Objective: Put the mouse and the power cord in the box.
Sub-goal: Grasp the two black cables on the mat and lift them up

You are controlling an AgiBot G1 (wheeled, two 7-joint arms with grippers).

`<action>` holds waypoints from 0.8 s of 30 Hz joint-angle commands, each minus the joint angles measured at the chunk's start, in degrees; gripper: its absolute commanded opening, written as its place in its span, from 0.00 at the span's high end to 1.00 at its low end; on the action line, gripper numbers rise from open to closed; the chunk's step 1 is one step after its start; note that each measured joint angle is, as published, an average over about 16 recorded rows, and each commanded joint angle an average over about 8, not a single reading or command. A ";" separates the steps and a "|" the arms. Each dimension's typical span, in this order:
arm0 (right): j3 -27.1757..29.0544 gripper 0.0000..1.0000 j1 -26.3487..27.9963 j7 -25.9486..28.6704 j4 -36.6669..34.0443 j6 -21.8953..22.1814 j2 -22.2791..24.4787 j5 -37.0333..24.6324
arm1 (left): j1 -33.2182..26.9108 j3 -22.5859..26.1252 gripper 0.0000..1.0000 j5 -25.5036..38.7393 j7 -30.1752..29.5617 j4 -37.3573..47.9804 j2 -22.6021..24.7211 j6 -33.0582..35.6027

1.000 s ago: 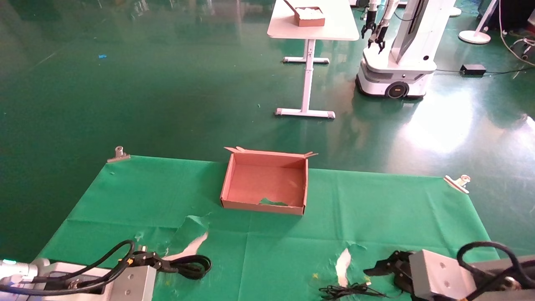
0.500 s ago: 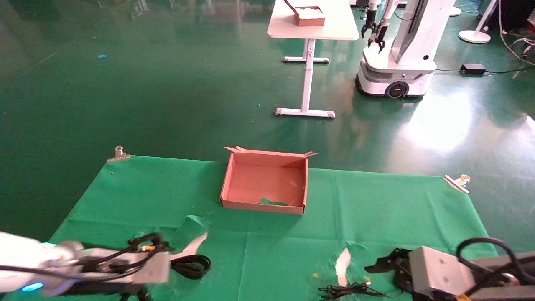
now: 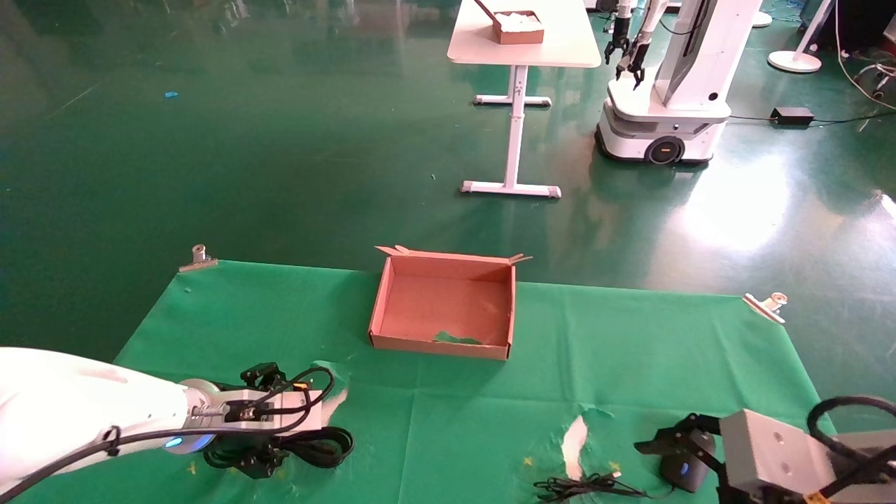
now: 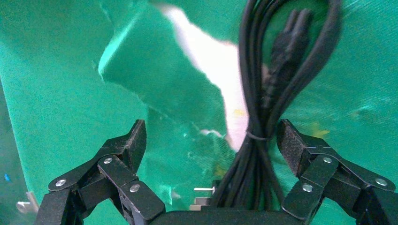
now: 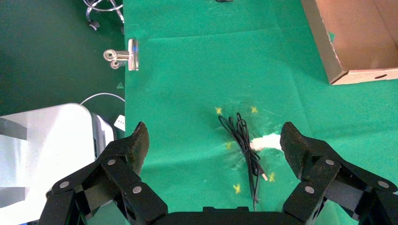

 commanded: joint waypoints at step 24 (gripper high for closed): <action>-15.39 0.00 11.66 -8.10 -9.26 0.88 -20.69 -32.21 | -1.39 0.21 0.00 -0.05 1.96 5.57 1.97 -1.36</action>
